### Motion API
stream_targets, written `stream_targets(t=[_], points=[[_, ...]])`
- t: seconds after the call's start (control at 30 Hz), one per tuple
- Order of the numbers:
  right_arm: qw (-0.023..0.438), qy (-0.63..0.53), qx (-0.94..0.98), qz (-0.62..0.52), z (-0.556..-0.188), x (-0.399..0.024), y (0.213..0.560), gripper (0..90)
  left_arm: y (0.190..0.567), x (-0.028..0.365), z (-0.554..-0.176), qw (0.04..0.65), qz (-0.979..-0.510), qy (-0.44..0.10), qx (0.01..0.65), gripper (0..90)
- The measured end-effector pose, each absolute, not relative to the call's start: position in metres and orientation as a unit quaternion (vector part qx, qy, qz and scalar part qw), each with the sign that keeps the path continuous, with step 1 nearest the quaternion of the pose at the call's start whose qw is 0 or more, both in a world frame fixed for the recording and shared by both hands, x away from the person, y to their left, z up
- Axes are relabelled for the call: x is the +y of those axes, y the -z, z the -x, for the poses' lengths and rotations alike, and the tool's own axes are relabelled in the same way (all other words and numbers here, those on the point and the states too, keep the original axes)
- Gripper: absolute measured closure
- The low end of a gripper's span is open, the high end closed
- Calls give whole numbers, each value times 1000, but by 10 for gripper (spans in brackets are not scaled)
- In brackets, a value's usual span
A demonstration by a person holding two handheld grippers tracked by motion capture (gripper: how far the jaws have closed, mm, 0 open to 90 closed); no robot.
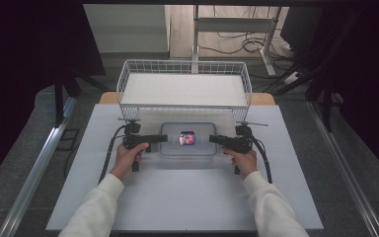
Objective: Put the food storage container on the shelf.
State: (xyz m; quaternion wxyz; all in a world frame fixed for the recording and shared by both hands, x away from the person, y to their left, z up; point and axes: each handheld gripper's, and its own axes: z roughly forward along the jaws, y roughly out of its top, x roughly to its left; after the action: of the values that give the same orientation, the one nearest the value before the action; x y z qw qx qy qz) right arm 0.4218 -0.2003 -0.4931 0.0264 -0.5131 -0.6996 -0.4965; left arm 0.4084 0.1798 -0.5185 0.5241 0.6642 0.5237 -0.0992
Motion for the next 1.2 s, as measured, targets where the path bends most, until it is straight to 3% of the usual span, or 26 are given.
stream_targets(t=[0.13, 0.47, 0.73, 1.03, 1.2], points=[[-13, 493, -707, 507, -411, -200, 490, 426, 513, 184, -400, 523, -663, 70, 531, 283], [-78, 478, -769, 417, -367, -205, 464, 443, 485, 186, -344, 499, -725, 0, 475, 291], [-89, 459, -793, 391, -338, -199, 463, 574, 485, 171, -300, 459, -765, -32, 451, 292], [-96, 412, -834, 355, -319, -180, 475, 848, 493, 174, -268, 439, -771, -39, 460, 292], [-101, 394, -852, 329, -315, -162, 478, 884, 492, 176, -255, 433, -776, -48, 457, 291]])
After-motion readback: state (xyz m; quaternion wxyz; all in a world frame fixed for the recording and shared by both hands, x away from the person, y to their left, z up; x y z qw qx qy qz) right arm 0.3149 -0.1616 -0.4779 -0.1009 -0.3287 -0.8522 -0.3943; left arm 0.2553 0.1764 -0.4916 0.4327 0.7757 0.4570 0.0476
